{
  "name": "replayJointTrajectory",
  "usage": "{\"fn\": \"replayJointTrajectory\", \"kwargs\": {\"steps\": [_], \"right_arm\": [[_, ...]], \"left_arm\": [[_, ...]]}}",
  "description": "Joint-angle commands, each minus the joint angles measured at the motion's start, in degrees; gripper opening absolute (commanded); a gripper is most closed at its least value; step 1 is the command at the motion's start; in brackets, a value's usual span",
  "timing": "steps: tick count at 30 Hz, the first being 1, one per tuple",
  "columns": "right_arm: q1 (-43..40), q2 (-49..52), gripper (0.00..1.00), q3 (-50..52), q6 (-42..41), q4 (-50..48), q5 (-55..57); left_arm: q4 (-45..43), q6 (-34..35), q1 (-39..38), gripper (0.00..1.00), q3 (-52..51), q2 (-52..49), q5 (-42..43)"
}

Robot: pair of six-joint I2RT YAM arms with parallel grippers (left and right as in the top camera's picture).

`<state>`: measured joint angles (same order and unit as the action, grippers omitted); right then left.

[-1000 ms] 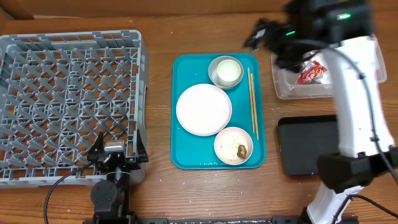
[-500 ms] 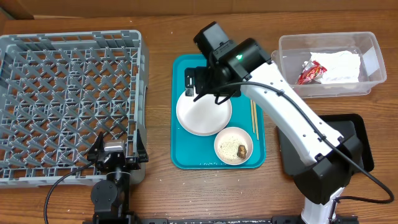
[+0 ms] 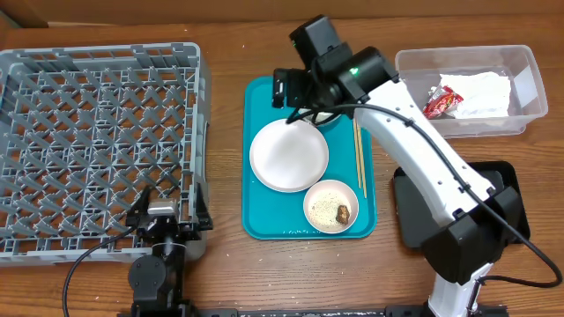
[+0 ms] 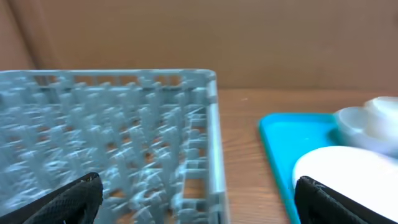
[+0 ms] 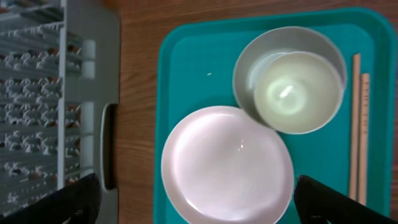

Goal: Sort waste into correct bins and load items into the dishwasher

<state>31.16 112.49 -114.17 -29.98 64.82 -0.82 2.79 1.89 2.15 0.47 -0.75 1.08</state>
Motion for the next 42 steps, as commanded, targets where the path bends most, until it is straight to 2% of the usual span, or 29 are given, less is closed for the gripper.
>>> {"fn": "replayJointTrajectory", "kwargs": {"steps": [1, 3, 7, 10, 13, 17, 20, 22, 25, 27, 29, 31, 33, 37, 38, 40, 42], "right_arm": [[-4.17, -3.76, 1.00, -0.63, -0.04, 0.20, 1.20], [-8.11, -6.32, 1.00, -1.66, -0.02, 1.55, 1.22], [-16.11, -11.08, 1.00, -2.95, -0.04, 3.87, 1.18], [-22.21, -13.97, 1.00, -2.95, -0.02, 4.04, 1.22], [-27.56, -15.17, 1.00, -2.95, -0.02, 4.11, 1.22], [-33.16, -15.08, 1.00, -2.89, 0.00, 4.96, 1.25], [-36.54, -15.08, 1.00, -2.89, -0.02, 5.03, 1.22], [-38.36, -15.08, 1.00, -2.89, -0.02, 4.98, 1.20], [-39.26, -15.08, 1.00, -2.89, -0.02, 4.96, 1.20], [-39.28, -15.08, 1.00, -2.89, -0.02, 4.96, 1.20], [-39.28, -15.08, 1.00, -2.89, -0.02, 4.96, 1.20], [-39.26, -15.08, 1.00, -2.89, -0.02, 4.96, 1.20], [-39.26, -15.08, 1.00, -2.89, -0.02, 4.96, 1.20], [-39.28, -15.08, 1.00, -2.89, -0.02, 4.96, 1.20], [-39.26, -15.08, 1.00, -2.89, -0.02, 4.96, 1.20], [-39.26, -15.08, 1.00, -2.89, -0.02, 4.96, 1.20], [-39.26, -15.08, 1.00, -2.89, -0.02, 4.96, 1.20]], "left_arm": [[-5.46, 9.33, 0.39, 1.00, -0.17, 0.48, 12.85], [-13.42, 14.23, 0.42, 1.00, -0.17, 0.48, 19.50], [-29.16, 14.58, 0.42, 1.00, -0.02, 0.48, 23.96], [-30.45, 15.93, 0.42, 1.00, 3.23, 0.00, 24.41], [-24.59, 14.62, 0.42, 1.00, 10.64, -4.39, 26.58], [-15.89, 8.76, 0.42, 1.00, 27.30, -19.58, 35.82], [0.04, 5.14, 0.39, 1.00, 45.99, -35.56, 44.39], [16.28, 2.32, 0.39, 1.00, 63.41, -49.03, 52.37], [28.06, 2.86, 0.42, 1.00, 79.71, -61.35, 59.60], [31.54, 4.79, 0.39, 1.00, 87.82, -68.24, 66.73], [31.26, 4.31, -0.24, 1.00, 93.53, -74.20, 74.71], [32.09, 4.37, -2.34, 1.00, 97.46, -78.47, 75.76], [34.12, 4.52, -5.35, 1.00, 100.52, -81.61, 72.15], [51.60, 0.07, -15.26, 1.00, 109.83, -87.78, 36.92], [54.97, -0.70, -17.81, 1.00, 111.95, -89.15, 25.92], [57.79, -0.66, -21.70, 1.00, 114.25, -91.12, 8.15], [56.83, -0.66, -24.92, 1.00, 114.57, -92.43, -4.17]]}}
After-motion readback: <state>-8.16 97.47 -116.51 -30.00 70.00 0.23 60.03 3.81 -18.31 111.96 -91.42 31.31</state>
